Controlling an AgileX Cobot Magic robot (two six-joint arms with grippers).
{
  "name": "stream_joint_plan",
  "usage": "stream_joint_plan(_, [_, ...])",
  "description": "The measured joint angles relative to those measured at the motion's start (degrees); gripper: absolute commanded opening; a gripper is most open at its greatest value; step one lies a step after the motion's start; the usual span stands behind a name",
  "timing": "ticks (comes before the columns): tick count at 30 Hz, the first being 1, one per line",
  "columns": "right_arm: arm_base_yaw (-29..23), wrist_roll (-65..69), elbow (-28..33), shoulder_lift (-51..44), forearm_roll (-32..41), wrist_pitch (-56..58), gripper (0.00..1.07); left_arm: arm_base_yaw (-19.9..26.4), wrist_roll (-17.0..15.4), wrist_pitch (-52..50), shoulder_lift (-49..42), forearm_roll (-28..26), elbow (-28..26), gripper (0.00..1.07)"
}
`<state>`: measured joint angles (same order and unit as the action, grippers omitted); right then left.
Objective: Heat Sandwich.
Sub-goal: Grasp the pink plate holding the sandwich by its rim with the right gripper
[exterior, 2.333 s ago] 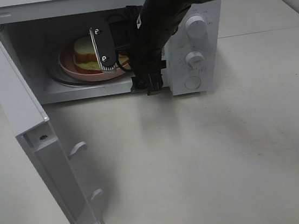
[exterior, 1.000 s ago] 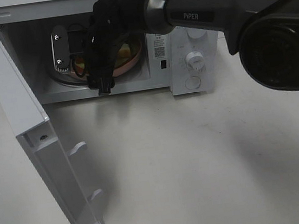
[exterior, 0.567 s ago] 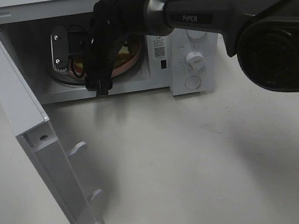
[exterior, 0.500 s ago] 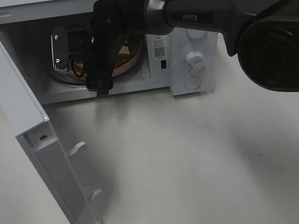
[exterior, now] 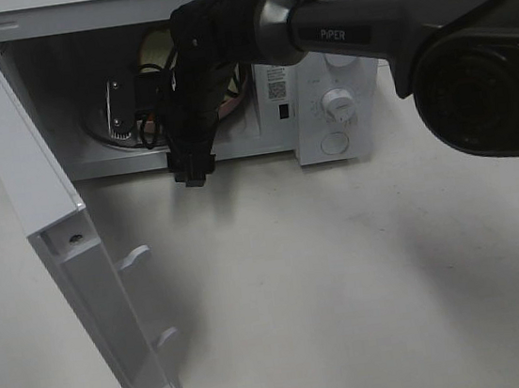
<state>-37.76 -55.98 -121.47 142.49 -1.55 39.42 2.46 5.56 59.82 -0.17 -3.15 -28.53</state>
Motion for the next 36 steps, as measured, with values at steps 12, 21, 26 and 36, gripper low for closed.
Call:
stream_joint_plan(12, [1.8,-0.1,7.0,-4.9,-2.7,-1.9,0.76,0.0,0.0,0.0,0.0,0.0,0.0,0.97])
stream_joint_plan(21, [1.8,1.4,7.2,-5.0,-2.6,-2.1,0.62,0.0,0.0,0.0,0.0,0.0,0.0,0.97])
stream_joint_plan(26, [2.2,3.7,7.2,-5.0,-2.6,-3.2,0.32,0.0,0.0,0.0,0.0,0.0,0.0,0.97])
stream_joint_plan(36, [2.0,4.6,7.1,-5.4,-2.1,-3.3,0.00,0.0,0.0,0.0,0.0,0.0,0.0,0.97])
